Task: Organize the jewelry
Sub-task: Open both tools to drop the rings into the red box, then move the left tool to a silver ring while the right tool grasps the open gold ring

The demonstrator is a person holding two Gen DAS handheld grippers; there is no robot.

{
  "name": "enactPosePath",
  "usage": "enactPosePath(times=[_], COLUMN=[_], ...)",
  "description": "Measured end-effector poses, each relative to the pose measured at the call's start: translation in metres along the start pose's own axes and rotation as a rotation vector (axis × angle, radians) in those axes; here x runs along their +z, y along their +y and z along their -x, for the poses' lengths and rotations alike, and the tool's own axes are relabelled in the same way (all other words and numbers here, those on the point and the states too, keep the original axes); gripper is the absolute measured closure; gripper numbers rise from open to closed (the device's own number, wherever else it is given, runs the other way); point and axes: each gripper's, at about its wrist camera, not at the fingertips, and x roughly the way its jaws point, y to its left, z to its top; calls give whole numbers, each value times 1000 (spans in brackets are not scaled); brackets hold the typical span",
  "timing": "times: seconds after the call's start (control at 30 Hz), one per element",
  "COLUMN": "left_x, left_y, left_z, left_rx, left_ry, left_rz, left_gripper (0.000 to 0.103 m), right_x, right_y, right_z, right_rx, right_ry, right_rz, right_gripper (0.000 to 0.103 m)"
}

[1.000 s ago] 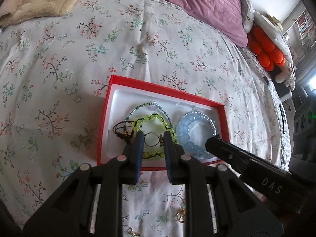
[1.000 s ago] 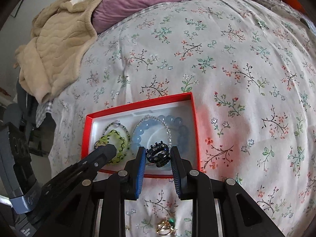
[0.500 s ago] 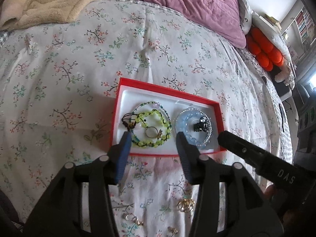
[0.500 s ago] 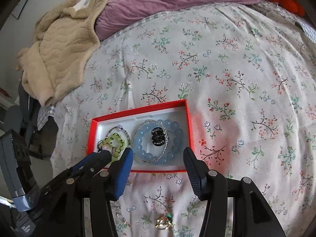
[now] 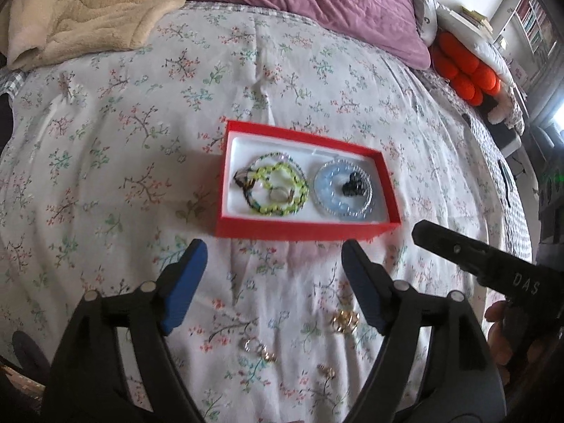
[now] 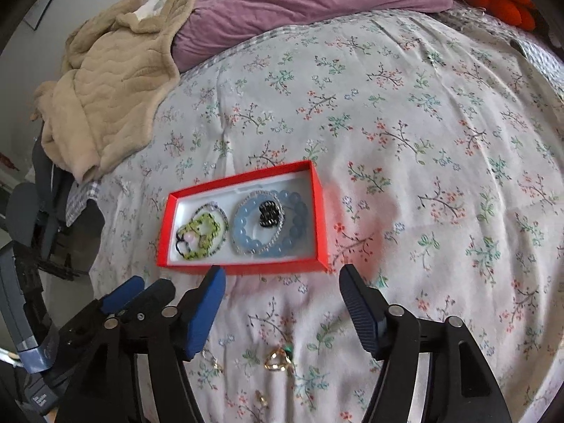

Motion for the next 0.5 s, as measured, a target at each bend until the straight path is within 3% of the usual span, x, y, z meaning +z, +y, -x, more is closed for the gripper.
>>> enactPosePath(times=[0.5], left_x=[-34], left_y=[9], left_z=[-4], left_rx=[88], left_ry=[113], left_rz=[-67], left_gripper=[21], right_x=[-34], right_y=[-6], right_z=[0], right_rx=[-101], right_ry=[68], right_rz=[67], right_gripper=[24])
